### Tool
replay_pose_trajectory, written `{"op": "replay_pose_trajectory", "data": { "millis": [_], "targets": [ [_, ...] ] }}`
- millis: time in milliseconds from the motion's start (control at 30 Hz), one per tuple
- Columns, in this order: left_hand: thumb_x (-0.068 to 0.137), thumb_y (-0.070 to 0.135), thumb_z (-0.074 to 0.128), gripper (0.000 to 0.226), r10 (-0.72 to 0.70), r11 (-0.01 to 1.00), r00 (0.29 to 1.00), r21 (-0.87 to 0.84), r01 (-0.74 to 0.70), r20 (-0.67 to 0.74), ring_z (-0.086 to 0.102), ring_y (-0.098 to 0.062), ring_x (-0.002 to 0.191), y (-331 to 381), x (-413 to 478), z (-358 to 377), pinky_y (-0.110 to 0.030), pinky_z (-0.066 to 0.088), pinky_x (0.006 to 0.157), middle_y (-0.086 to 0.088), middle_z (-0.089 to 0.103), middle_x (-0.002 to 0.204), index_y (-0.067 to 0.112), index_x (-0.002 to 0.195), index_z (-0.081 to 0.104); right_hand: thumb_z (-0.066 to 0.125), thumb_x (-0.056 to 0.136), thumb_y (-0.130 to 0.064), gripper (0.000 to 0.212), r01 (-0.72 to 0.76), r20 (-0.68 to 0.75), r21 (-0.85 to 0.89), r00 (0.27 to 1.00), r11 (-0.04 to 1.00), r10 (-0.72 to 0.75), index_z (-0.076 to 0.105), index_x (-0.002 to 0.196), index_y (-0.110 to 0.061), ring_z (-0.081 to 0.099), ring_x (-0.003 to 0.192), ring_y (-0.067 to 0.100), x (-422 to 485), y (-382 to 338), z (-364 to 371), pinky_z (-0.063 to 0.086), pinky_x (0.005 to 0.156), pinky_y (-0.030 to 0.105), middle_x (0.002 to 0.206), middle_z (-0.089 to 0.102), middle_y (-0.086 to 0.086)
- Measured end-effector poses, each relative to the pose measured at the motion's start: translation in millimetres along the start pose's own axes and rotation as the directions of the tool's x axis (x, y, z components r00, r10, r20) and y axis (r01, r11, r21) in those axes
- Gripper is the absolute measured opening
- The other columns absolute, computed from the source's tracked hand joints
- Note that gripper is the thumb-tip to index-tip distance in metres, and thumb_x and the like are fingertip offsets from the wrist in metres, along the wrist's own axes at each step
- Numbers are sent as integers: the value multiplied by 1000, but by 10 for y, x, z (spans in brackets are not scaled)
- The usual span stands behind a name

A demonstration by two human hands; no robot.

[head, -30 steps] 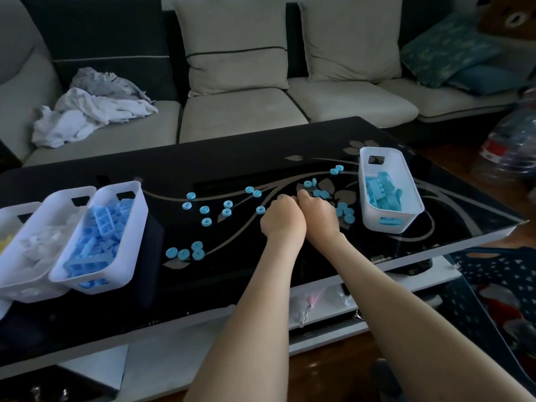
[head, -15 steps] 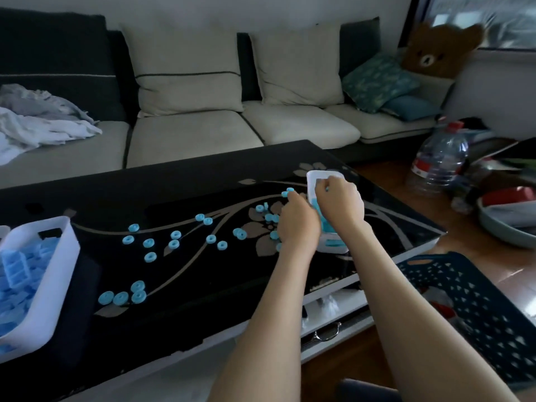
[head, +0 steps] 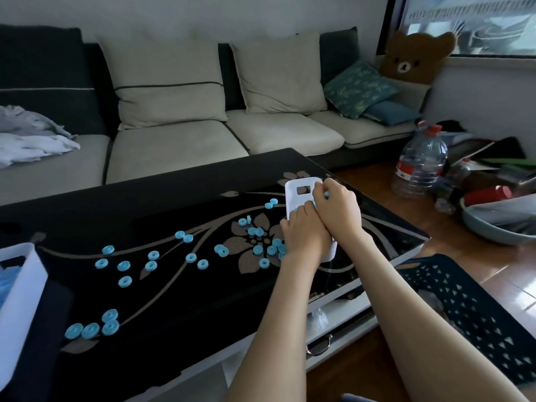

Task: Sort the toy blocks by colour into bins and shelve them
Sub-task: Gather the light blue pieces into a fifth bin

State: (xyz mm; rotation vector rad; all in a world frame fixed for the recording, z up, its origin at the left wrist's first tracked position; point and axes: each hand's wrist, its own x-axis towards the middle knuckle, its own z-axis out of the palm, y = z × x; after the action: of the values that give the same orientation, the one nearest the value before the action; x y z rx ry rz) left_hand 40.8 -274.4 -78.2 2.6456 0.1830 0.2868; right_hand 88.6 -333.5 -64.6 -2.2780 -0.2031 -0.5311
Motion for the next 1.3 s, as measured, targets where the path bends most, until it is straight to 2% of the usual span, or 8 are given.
{"op": "replay_pose_trajectory", "data": {
  "millis": [200,300,400,533,700,900,1133,1300],
  "targets": [
    [87,10,57,59,-442,789,896,-488,374,-28,35,-26,131,-58,-56,-197,-41,33,105,-7,36,142,15,139,29,42,96,-36,35,-29,131,10,991,1000,27,56,79,-9,58,69,19,78,19,85,47,61,31,73,61,5],
    [86,12,52,38,-398,757,902,-497,424,164,52,-30,113,-206,-60,-210,-40,49,86,-13,49,127,7,123,44,42,96,-34,34,6,237,3,972,1000,-6,58,82,-8,59,76,25,38,-54,179,44,60,30,78,62,8],
    [87,13,48,29,-297,785,912,-471,403,284,55,-23,87,-265,-93,-261,-31,43,60,-11,54,111,10,116,43,39,98,-36,37,-6,254,-15,967,1000,10,59,95,-5,60,84,27,-5,-63,256,44,68,34,84,60,9],
    [84,5,47,36,-235,740,874,-505,444,425,56,-20,79,-312,-120,-323,-30,52,57,-11,54,108,14,118,38,34,98,-11,37,56,329,-48,944,997,-37,37,134,-4,53,104,31,66,-24,253,43,88,35,120,48,19],
    [83,-1,41,37,-227,704,851,-524,479,474,54,-18,83,-372,-158,-420,-22,46,46,-4,53,103,19,114,41,32,99,-15,30,115,413,-52,907,992,-84,55,111,1,51,103,34,172,15,100,39,87,37,96,49,12],
    [86,-4,40,40,-199,690,871,-567,450,450,58,-16,79,-375,-203,-436,-18,44,39,-3,56,105,21,115,49,39,98,-20,30,210,654,-309,755,928,46,57,121,-20,56,99,21,111,74,-173,48,89,33,112,56,5],
    [103,22,31,31,-216,569,915,-717,402,341,63,-19,81,-340,-254,-309,-33,59,75,-9,61,100,10,122,52,32,100,-15,31,267,578,-482,813,835,74,52,123,-7,52,107,26,26,240,-410,46,85,32,119,53,11],
    [98,13,36,39,-241,945,968,-211,252,76,45,-24,123,-608,-268,-316,-34,44,92,-5,47,134,18,135,45,37,99,-21,31,364,512,-340,845,867,-154,53,120,-5,45,116,30,-129,-34,-289,36,95,36,122,52,14]
  ]
}}
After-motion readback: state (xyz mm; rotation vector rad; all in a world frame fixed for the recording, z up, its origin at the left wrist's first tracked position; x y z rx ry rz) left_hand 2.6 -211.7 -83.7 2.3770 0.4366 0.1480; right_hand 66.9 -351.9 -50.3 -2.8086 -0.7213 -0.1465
